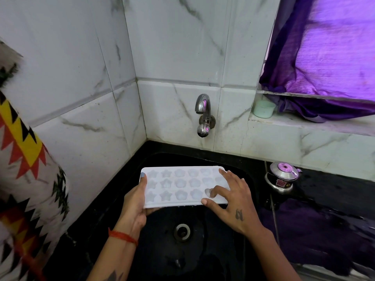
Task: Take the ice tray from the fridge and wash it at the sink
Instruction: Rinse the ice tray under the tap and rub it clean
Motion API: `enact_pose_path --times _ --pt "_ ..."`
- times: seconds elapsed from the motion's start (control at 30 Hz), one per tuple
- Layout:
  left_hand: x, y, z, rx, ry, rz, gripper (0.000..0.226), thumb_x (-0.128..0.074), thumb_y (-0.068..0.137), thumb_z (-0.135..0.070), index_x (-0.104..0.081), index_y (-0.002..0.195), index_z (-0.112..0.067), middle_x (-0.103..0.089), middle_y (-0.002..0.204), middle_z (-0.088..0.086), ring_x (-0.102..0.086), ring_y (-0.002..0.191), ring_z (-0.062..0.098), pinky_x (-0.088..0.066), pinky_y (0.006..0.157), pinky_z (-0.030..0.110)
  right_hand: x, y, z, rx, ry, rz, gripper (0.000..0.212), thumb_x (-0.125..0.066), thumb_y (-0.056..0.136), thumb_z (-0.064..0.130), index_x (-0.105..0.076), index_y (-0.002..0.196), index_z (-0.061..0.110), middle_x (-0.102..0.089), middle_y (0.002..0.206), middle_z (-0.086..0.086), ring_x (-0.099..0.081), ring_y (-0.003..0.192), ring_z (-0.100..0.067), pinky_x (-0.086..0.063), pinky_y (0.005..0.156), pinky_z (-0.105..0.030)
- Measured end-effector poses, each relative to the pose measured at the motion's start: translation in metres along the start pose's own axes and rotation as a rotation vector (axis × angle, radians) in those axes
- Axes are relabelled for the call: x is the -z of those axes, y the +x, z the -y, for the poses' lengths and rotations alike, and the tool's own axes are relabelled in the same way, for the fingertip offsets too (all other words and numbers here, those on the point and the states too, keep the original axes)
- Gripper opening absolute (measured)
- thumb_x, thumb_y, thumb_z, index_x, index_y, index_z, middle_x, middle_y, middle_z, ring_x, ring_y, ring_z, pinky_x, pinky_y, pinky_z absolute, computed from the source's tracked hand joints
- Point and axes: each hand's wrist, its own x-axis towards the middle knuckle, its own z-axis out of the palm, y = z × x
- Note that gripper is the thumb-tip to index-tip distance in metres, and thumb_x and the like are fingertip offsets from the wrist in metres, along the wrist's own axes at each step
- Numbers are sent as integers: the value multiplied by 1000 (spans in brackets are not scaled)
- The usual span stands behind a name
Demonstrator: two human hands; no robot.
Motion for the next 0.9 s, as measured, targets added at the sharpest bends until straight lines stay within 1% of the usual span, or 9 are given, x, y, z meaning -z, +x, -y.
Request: enact_pose_path --times 0.17,0.33,0.4,0.53,0.67,0.8,0.9 --pt "0 1 0 -1 6 1 35 -53 91 -46 -64 89 -13 -70 87 9 -67 78 26 -54 62 39 1 0 0 -23 15 29 64 -31 73 85 -69 88 36 -34 151 2 -22 143 -20 -11 116 -47" --pt "0 1 1 4 8 3 36 -53 90 -47 -64 90 -13 -70 88 10 -67 80 27 -55 65 41 2 -1 2 -40 70 53 64 -31 72 86 -70 93 40 -32 152 4 -18 143 -16 -15 116 -51" --pt "0 1 1 2 8 5 36 -53 91 -47 -64 90 -13 -70 88 10 -67 80 26 -54 63 40 2 -1 3 -36 92 51 63 -33 72 85 -70 92 39 -33 151 4 -18 142 -13 -17 115 -53" --pt "0 1 1 0 9 5 35 -53 91 -46 -64 89 -13 -70 87 10 -67 79 27 -54 62 40 3 0 3 -30 122 34 60 -36 73 84 -71 88 37 -35 150 4 -20 142 -15 -21 113 -55" --pt "0 1 0 3 11 2 36 -53 91 -47 -64 89 -13 -70 87 10 -67 79 27 -54 64 40 2 1 2 -19 125 25 58 -38 73 83 -70 86 37 -36 149 5 -19 140 -10 -20 113 -55" --pt "1 1 1 8 10 6 36 -54 90 -47 -64 91 -12 -70 90 11 -67 82 28 -55 67 43 3 0 2 -16 130 15 56 -39 73 83 -69 81 36 -36 149 5 -19 140 -10 -20 113 -54" --pt "1 1 1 8 13 9 38 -53 90 -48 -64 94 -12 -71 91 11 -68 82 28 -55 65 41 3 1 1 -22 114 19 58 -39 72 84 -67 80 35 -35 149 7 -21 142 -14 -18 114 -53"
